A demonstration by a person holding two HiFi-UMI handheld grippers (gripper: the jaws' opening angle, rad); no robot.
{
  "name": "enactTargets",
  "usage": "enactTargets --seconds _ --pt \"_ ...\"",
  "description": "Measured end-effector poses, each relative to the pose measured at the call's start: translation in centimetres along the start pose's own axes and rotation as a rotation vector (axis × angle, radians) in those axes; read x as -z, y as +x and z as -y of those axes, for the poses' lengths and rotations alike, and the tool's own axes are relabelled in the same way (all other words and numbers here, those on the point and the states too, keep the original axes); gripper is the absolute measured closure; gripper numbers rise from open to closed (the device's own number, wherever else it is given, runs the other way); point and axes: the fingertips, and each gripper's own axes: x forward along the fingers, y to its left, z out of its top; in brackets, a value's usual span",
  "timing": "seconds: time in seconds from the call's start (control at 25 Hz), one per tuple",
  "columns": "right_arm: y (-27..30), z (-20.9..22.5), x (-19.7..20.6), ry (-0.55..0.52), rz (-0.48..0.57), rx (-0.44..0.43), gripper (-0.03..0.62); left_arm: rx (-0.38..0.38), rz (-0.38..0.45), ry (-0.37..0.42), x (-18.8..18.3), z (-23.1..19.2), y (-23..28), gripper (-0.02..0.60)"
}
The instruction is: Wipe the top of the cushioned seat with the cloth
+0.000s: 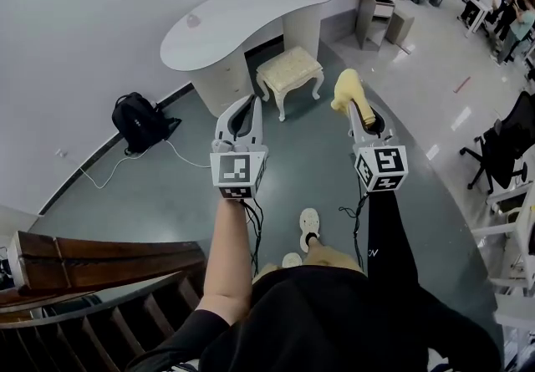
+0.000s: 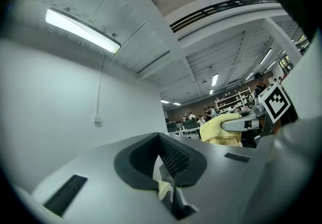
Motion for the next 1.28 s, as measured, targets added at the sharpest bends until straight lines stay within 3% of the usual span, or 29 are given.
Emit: enactTargets --seconds 0.64,1.28 --pt "16.9 8.6 3.2 0.043 -0.004 -0.094 0.536 -0.047 -0.009 -0.006 2.6 -4.2 17.3 0.574" --pt "27.0 12.1 5.5 0.054 -0.015 -0.142 0.536 -0.052 -0.029 0.01 5.2 -7.9 27.3 0.574"
